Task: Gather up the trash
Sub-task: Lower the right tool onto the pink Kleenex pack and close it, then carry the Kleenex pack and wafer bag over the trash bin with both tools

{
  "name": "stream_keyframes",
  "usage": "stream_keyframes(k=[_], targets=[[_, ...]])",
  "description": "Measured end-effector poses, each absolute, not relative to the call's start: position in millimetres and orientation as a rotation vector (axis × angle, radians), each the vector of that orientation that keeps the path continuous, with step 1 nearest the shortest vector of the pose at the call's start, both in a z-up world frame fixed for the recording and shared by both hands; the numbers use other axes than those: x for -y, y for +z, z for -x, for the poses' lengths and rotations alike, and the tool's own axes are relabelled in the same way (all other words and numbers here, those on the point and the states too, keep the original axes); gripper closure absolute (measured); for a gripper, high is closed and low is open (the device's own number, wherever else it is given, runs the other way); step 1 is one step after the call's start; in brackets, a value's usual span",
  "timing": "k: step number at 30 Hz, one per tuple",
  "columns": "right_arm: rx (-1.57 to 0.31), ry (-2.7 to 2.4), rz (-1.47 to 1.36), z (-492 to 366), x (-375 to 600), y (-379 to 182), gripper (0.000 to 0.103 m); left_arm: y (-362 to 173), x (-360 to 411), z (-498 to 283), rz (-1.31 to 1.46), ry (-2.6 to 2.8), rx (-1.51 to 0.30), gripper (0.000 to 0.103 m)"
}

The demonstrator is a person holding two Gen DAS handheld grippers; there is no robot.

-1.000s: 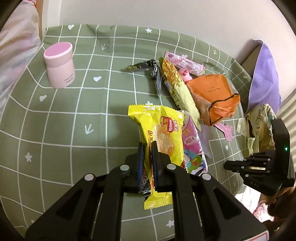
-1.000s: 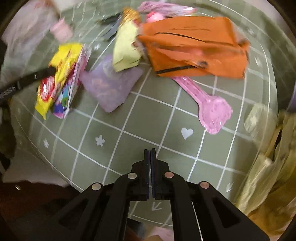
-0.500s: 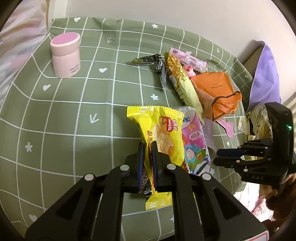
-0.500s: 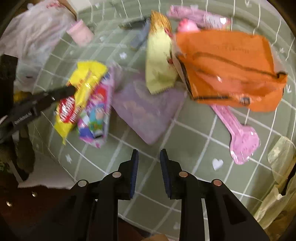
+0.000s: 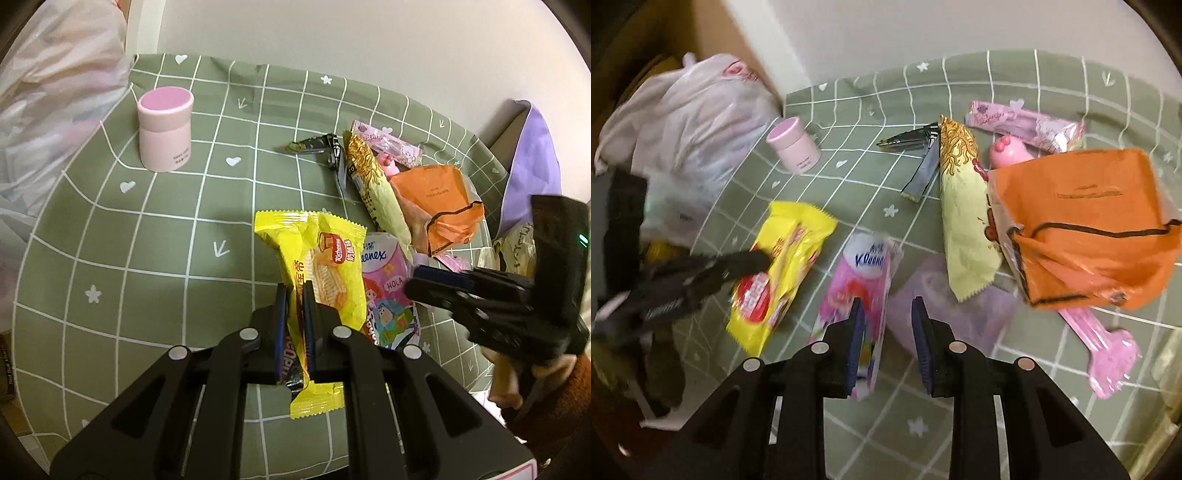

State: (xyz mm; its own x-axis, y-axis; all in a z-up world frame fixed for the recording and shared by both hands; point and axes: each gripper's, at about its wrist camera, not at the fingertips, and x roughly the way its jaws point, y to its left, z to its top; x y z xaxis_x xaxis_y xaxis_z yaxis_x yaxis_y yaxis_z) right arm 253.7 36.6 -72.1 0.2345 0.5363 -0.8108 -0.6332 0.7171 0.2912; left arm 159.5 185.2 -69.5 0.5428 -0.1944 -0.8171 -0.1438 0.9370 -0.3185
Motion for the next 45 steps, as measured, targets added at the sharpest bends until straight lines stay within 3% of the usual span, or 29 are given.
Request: stream_keyframes(k=[3, 4, 7, 19, 29, 35, 45], targets=[[-1.117, 0.837, 0.075, -260, -37, -79, 0.079, -62, -185, -158, 0.352, -0.025, -0.991, 0.096], [-1.122, 0.832, 0.083, -260, -38, -80, 0.094, -60, -185, -157, 0.345, -0.022, -0.987, 0.096], [-1.106, 0.82, 0.073, -252, -29, -71, 0.099, -50, -184, -155, 0.33, -0.015, -0.971, 0.096], [-0.863, 0.692, -0.043, -223, 57, 30, 0.099, 20, -133, -182, 0.229, -0.161, -0.815, 0.096], [-0.725, 0.578, -0.196, -203, 137, 75, 0.099, 75, -84, -210, 0.151, -0.319, -0.69, 0.096], [-0.724, 0.537, -0.21, -201, 148, 72, 0.099, 75, -88, -212, 0.17, -0.329, -0.69, 0.096], [-0.805, 0.497, -0.074, -211, 117, 9, 0.098, 50, -105, -214, 0.203, -0.303, -0.754, 0.096]])
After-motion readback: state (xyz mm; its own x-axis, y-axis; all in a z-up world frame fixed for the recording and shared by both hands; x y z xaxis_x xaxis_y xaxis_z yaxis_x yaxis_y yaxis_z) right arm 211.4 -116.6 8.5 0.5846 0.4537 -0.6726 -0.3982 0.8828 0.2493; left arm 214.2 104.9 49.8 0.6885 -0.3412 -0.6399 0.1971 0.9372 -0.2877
